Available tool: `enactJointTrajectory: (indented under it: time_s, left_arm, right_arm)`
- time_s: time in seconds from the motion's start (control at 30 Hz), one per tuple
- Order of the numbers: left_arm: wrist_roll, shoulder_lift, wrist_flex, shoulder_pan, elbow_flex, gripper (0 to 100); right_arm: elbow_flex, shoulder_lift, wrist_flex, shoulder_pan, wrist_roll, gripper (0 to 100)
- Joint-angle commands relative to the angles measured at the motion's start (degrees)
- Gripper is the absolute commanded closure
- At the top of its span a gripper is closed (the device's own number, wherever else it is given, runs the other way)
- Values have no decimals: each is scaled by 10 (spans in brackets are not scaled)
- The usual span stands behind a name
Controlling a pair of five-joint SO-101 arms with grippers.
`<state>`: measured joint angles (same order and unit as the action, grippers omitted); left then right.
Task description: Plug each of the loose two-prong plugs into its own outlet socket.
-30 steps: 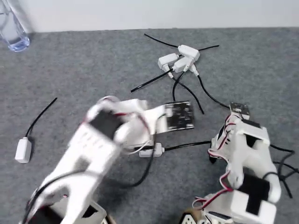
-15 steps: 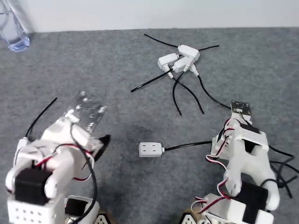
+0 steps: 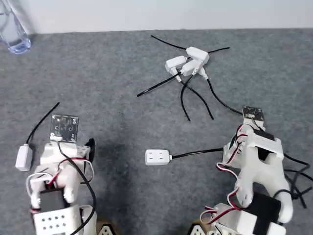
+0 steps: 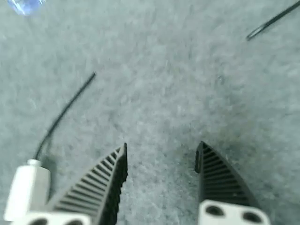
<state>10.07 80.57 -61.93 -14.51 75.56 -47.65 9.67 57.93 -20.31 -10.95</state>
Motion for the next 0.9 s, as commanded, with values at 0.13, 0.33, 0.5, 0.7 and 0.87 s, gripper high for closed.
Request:
enactJointTrajectory:
  time_s: [0.13, 0.33, 0.5, 0.7, 0.87]
  left_arm:
    - [-43, 22, 62, -4, 98, 776]
    - [-25, 22, 84, -4, 130, 776]
    - [-25, 22, 85, -4, 132, 776]
    - [-23, 22, 96, -2, 140, 776]
    - [-23, 22, 111, 15, 150, 776]
  right_arm:
    - [140, 114, 181, -15, -104, 721]
    - [221, 231, 286, -18, -238, 722]
    - [222, 242, 284, -52, -427, 807]
    - [222, 168, 231, -102, -550, 872]
    - [222, 72, 145, -157, -674, 872]
